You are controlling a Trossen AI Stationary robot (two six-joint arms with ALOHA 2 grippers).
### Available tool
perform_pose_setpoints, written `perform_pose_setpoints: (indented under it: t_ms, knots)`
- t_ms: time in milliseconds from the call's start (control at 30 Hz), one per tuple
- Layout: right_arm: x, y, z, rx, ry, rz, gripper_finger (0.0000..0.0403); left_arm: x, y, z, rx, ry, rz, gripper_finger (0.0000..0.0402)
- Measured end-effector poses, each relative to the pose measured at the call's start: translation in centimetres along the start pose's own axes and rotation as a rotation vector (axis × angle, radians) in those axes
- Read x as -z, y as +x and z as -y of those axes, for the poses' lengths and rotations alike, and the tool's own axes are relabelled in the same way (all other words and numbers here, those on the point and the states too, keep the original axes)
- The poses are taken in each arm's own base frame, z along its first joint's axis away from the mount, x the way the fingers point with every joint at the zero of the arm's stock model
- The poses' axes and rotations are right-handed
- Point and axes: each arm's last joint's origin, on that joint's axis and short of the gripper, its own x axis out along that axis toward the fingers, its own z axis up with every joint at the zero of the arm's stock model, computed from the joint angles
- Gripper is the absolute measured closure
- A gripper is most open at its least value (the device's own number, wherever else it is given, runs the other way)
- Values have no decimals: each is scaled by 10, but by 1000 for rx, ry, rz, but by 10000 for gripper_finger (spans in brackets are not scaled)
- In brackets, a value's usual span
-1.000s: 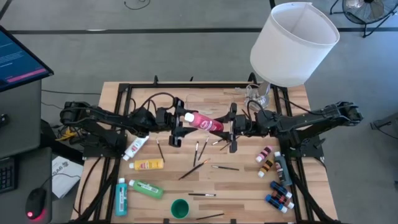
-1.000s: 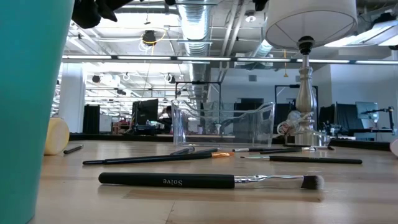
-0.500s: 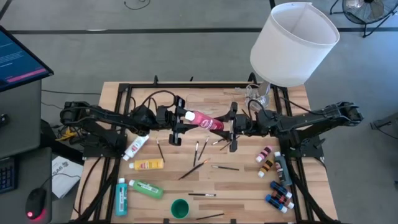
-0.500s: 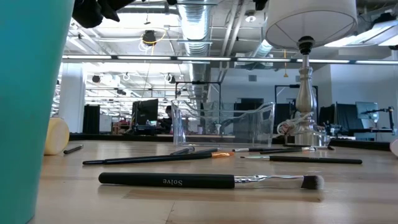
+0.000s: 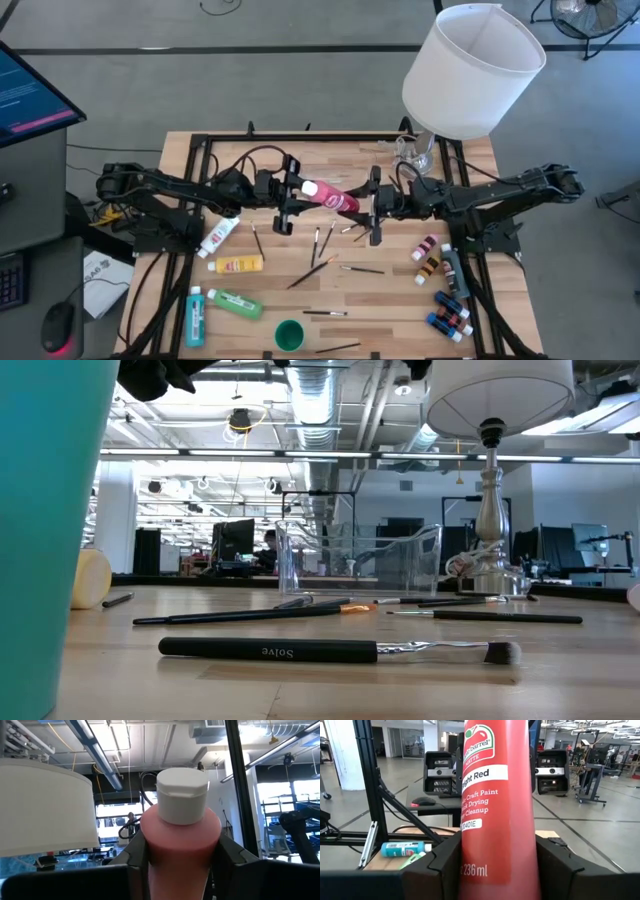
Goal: Pick & Place Paint Supplies
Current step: Put the big red paint bottle into the transparent bin
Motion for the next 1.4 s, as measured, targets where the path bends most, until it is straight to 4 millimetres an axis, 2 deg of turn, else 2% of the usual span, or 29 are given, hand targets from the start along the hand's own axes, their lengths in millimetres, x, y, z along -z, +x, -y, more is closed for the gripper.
perform_pose_setpoints:
  t_ms: [200,467,633,833,1033,1200,1300,1400]
  knots:
    - [0,0,0,1,3,-1,220,0,0,0,-1,-11,0,299]
    - [2,1,0,2,-3,-9,238,2,1,0,2,-20,-10,220]
    - [2,1,2,11,1,-8,228,1,1,0,1,-23,-8,195]
    - [1,1,4,17,4,0,234,-2,13,-2,-4,-19,21,206]
    - [3,1,3,14,3,-23,229,21,30,-2,9,-30,-19,238]
    - [4,0,4,19,2,-35,230,27,31,-2,10,-30,-20,273]
    - [4,1,4,18,2,-32,232,24,31,-2,13,-30,-19,266]
    - [4,1,3,14,2,-31,229,19,30,-2,21,-48,-22,237]
